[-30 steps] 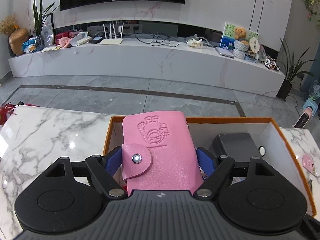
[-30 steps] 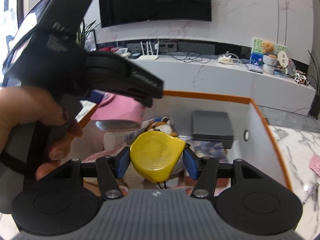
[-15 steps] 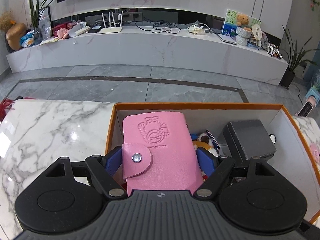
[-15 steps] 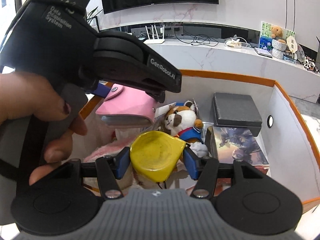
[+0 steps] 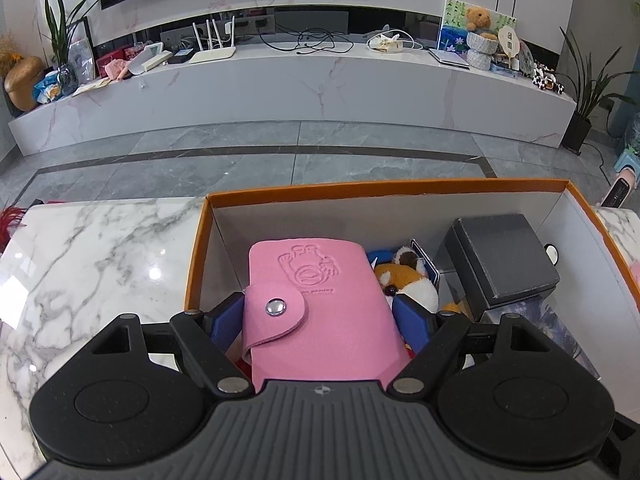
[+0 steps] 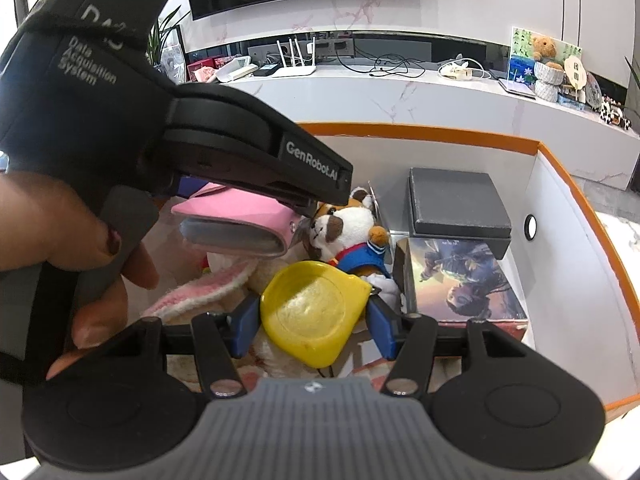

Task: Organize objects
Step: 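Lift and carry the pink card holder and yellow tape measure into the orange box, then open the left tool to drop the card holder while the right tool releases the tape measure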

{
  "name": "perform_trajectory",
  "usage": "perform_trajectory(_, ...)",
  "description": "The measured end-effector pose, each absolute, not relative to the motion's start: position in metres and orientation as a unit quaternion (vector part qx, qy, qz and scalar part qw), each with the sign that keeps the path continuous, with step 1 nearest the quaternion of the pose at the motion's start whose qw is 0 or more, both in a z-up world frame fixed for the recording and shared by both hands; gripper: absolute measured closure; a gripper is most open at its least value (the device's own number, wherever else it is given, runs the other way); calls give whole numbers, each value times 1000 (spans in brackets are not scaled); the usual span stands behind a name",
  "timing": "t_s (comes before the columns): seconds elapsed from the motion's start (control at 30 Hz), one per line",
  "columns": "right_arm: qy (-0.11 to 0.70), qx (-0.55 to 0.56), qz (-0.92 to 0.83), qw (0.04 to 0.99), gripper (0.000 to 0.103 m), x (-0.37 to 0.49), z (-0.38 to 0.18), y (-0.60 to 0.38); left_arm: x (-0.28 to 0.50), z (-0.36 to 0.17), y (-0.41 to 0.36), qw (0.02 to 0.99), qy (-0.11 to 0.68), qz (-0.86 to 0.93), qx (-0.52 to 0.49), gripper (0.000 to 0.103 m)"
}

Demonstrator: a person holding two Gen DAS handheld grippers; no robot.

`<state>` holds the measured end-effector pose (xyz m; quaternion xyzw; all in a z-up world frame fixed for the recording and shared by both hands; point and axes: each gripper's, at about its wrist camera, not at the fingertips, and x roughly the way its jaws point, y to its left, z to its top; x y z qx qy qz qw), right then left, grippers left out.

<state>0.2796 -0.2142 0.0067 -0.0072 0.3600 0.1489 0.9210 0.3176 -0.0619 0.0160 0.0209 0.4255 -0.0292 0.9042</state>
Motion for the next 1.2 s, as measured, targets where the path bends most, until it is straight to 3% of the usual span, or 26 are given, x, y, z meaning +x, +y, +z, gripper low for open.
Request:
perform_trajectory(0.27, 366, -11, 151, 918, 42, 279, 7, -214, 318, 14, -67, 903, 426, -28, 41, 9)
perform_trajectory(0.4, 362, -19, 137, 922, 25, 276, 10, -215, 317, 17, -69, 899, 434, -24, 54, 9)
perform_trajectory(0.63, 347, -36, 134, 928, 13, 263, 22, -218, 310, 28, -66, 896, 441, -26, 46, 9)
perform_trajectory(1.2, 309, -45, 114, 943, 6, 221, 65, -242, 253, 96, -64, 930, 365, -11, 38, 9)
